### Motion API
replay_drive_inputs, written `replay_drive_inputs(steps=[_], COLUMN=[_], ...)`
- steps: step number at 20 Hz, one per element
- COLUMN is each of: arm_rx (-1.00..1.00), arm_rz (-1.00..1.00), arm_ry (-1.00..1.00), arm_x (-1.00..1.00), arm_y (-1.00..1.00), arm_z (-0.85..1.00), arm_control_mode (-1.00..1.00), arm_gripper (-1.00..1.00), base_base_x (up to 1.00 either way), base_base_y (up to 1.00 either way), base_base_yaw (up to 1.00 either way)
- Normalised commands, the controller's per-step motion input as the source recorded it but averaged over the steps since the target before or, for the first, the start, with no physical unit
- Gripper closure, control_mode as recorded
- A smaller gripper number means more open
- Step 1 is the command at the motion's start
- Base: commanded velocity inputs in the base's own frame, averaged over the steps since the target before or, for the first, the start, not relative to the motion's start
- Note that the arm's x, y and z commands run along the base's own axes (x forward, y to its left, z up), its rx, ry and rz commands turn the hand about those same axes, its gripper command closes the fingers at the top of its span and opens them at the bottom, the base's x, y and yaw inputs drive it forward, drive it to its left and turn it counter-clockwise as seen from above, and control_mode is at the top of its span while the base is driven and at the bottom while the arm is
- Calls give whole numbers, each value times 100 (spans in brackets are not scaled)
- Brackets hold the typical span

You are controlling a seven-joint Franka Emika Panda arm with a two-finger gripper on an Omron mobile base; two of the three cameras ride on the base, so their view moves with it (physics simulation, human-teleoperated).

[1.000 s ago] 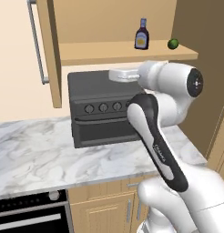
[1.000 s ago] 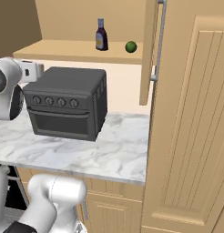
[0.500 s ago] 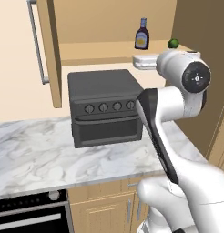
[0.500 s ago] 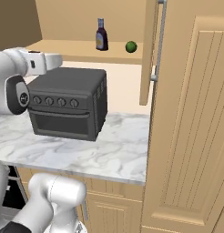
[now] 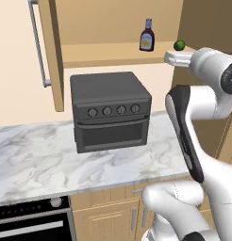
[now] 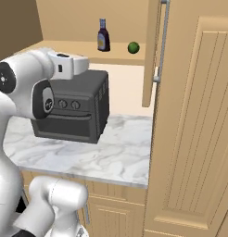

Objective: The dining table condiment station is running low on condiment bottle. Refill the condiment station by opening the cabinet and taking the condiment bottle from the cabinet and placing it on the dining table.

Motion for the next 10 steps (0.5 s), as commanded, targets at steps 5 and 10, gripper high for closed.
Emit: replay_drive_inputs(steps=[5, 10], arm_rx=[10, -1], arm_rz=[6, 5], arm_ry=[-4, -1], arm_x=[21, 46], arm_y=[-65, 6], arm_z=[0, 2], arm_control_mode=[-100, -100], arm_gripper=[-100, -100], base_base_x=[0, 0], base_base_y=[0, 0], base_base_yaw=[0, 0])
